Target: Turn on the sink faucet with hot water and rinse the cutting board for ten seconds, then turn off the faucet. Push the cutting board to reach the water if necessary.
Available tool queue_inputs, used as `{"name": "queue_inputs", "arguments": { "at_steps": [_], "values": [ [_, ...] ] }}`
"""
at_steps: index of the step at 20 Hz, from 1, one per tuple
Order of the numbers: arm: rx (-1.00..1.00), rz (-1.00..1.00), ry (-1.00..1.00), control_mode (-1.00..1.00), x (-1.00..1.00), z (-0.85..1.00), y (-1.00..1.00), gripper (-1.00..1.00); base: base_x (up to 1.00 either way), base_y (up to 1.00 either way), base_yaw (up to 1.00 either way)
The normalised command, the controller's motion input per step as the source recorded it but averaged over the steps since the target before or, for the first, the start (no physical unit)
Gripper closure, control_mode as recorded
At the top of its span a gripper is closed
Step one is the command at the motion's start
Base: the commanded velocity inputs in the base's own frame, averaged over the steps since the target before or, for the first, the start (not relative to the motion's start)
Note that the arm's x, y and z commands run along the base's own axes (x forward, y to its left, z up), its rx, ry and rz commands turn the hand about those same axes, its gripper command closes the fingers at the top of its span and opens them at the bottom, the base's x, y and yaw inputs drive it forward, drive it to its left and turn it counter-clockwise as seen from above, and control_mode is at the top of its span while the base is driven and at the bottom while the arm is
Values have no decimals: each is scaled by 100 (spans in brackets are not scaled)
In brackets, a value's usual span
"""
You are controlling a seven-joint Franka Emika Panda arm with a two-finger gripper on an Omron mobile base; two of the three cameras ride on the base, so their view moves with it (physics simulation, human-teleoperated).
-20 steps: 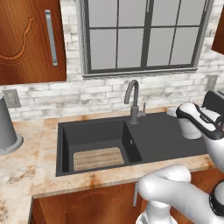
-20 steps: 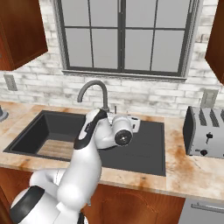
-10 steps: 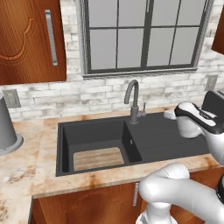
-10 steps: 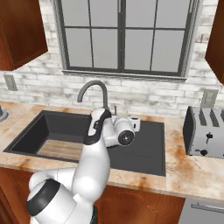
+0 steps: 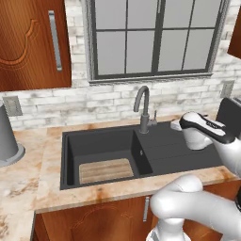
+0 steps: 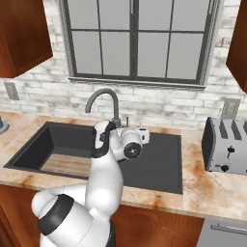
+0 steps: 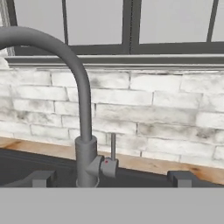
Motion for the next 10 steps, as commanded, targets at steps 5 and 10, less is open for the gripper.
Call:
{"name": "queue_inputs", "arguments": {
  "at_steps": [5, 10],
  "values": [
    [-1, 0, 0, -100, 24, -2, 13, -100, 0, 0, 0],
    [0, 0, 0, -100, 29, -9, 4, -100, 0, 0, 0]
  ]
}}
